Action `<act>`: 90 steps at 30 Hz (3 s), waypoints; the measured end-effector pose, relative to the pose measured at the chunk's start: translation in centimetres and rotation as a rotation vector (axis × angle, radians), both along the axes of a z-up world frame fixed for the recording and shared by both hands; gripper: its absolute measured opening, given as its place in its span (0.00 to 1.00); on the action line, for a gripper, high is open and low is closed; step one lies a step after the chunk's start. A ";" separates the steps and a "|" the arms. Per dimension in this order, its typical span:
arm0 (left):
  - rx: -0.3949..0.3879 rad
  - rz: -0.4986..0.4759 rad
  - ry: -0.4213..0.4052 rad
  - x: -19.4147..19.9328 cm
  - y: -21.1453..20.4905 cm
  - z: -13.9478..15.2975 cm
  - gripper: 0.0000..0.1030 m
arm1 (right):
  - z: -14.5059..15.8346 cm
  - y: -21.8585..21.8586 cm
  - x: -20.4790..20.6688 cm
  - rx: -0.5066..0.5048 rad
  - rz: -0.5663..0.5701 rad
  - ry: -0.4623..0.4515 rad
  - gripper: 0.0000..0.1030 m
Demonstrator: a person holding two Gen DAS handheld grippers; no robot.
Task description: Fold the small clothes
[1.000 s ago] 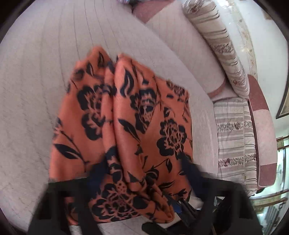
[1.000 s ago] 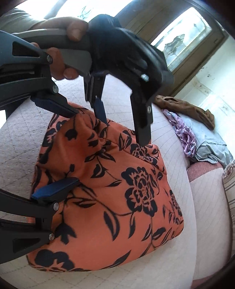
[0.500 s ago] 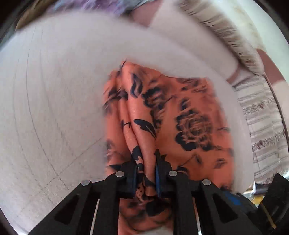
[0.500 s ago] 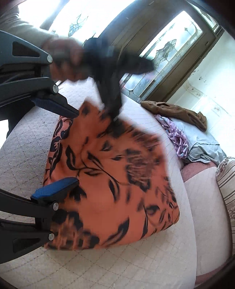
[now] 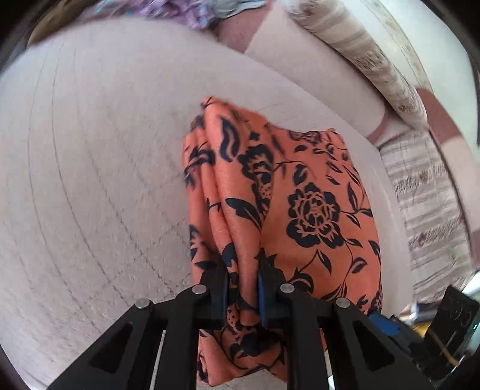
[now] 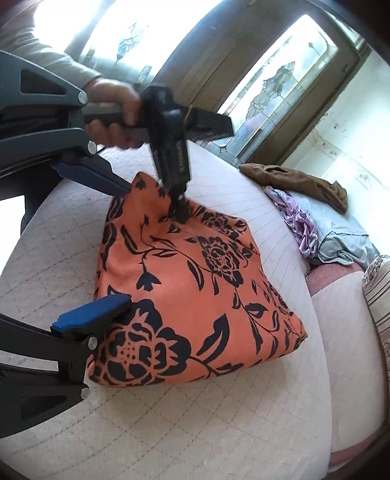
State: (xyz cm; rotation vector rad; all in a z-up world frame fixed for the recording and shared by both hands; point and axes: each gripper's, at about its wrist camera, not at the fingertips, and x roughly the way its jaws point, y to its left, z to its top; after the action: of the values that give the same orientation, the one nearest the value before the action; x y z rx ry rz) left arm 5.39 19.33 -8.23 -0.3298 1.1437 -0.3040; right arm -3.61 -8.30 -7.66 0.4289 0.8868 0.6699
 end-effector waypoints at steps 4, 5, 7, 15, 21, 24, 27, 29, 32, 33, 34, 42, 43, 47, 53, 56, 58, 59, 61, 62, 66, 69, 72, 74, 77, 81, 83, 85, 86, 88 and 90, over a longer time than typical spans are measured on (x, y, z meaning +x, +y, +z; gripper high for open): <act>-0.005 0.002 0.050 0.4 0.3 -1.5 0.17 | -0.8 -1.1 -0.7 0.015 -0.018 0.019 0.70; -0.028 0.010 0.052 0.5 0.4 -1.5 0.17 | -0.8 -1.2 -0.6 0.031 -0.024 0.027 0.70; -0.034 0.029 0.050 0.7 0.3 -1.1 0.16 | -0.8 -1.9 -0.9 0.052 -0.037 0.031 0.70; -0.053 0.036 0.074 0.4 1.6 -1.8 0.19 | -1.5 -4.0 -1.0 0.065 -0.065 0.062 0.70; -0.113 0.067 0.051 -2.4 2.5 1.3 0.28 | -2.0 -4.9 -0.8 0.073 -0.075 0.067 0.70; -0.158 0.095 0.003 -5.1 3.2 3.3 0.48 | -2.6 -5.2 -0.8 0.091 -0.085 0.078 0.70; -0.137 0.080 -0.011 -7.0 1.9 3.7 0.52 | -3.4 -5.2 -0.9 0.102 -0.092 0.097 0.70; -0.091 0.076 0.009 -7.2 0.6 2.8 0.52 | -3.8 -5.1 -1.0 0.112 -0.099 0.111 0.70; -0.030 0.089 0.059 -6.8 -0.7 1.2 0.52 | -3.8 -5.1 -1.1 0.122 -0.100 0.113 0.70; -0.027 0.091 0.064 -6.8 -0.8 0.9 0.50 | -3.7 -5.2 -1.2 0.122 -0.100 0.107 0.70; -0.027 0.097 0.061 -6.9 -0.7 0.9 0.30 | -3.6 -5.2 -1.3 0.122 -0.101 0.102 0.70; 0.010 0.141 0.003 -7.8 0.9 2.1 0.09 | -3.4 -7.2 -1.5 0.137 -0.140 0.091 0.70; 0.015 0.149 0.039 -7.6 1.3 0.7 0.09 | -3.4 -7.4 -1.4 0.141 -0.144 0.093 0.70; 0.010 0.150 0.050 -7.7 1.5 -0.9 0.10 | -3.6 -8.0 -0.8 0.147 -0.154 0.107 0.70; -0.008 0.147 0.052 -7.8 1.8 -0.7 0.10 | -2.1 -9.1 1.1 0.158 -0.164 0.091 0.72; 0.005 0.143 0.042 -7.7 1.5 -0.9 0.11 | -0.4 -9.3 2.4 0.274 -0.142 0.092 0.73; 0.017 0.141 0.035 -7.8 1.4 -1.1 0.11 | 1.0 -8.5 3.4 0.353 -0.097 0.087 0.74; 0.017 0.142 0.034 -7.8 1.3 -1.3 0.11 | 1.7 -7.9 4.3 0.400 -0.065 0.091 0.74; 0.016 0.143 0.032 -7.8 1.3 -1.5 0.12 | 2.0 -6.8 5.4 0.450 -0.051 0.095 0.74; 0.014 0.143 0.032 -7.9 1.3 -1.6 0.12 | 1.8 -6.1 6.2 0.465 -0.041 0.102 0.75; 0.045 0.140 0.037 -8.1 1.2 -1.1 0.14 | -4.5 -1.5 9.8 0.420 0.013 0.353 0.77; 0.074 0.164 -0.054 -9.4 0.7 2.3 0.16 | -4.8 -0.1 9.4 0.322 0.016 0.300 0.75; 0.087 0.126 -0.204 -9.7 -1.1 5.8 0.24 | -4.8 0.2 9.6 0.303 0.028 0.305 0.75; 0.081 0.092 -0.247 -8.7 -2.4 6.5 0.40 | -5.0 0.2 9.8 0.319 0.023 0.313 0.75; 0.142 0.081 -0.148 -5.1 -3.6 2.7 0.45 | -4.8 0.4 9.5 0.298 0.026 0.298 0.76; 0.254 0.097 -0.063 -3.5 -3.2 -1.5 0.18 | -3.7 -0.6 8.4 0.322 0.029 0.284 0.75; 0.248 0.100 -0.057 -3.6 -2.9 -1.1 0.16 | -2.4 -3.0 7.5 0.375 0.007 0.243 0.76; 0.235 0.100 -0.049 -3.4 -2.6 -1.5 0.14 | -1.5 -6.2 6.7 0.374 -0.072 0.176 0.76; 0.232 0.105 -0.051 -3.4 -2.4 -1.7 0.13 | -1.7 -8.1 6.8 0.369 -0.135 0.163 0.76; 0.246 0.099 -0.059 -3.5 -2.6 -1.6 0.13 | -3.4 -10.1 7.7 0.375 -0.202 0.232 0.77; 0.265 0.090 -0.068 -3.6 -3.2 -1.6 0.13 | -5.3 -10.7 8.6 0.407 -0.216 0.307 0.76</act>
State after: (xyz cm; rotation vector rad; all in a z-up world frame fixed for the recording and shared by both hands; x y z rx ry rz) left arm 1.84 16.14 -9.81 -0.1355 1.0838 -0.0819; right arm 4.99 -19.04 -12.97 0.9993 0.9755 0.5922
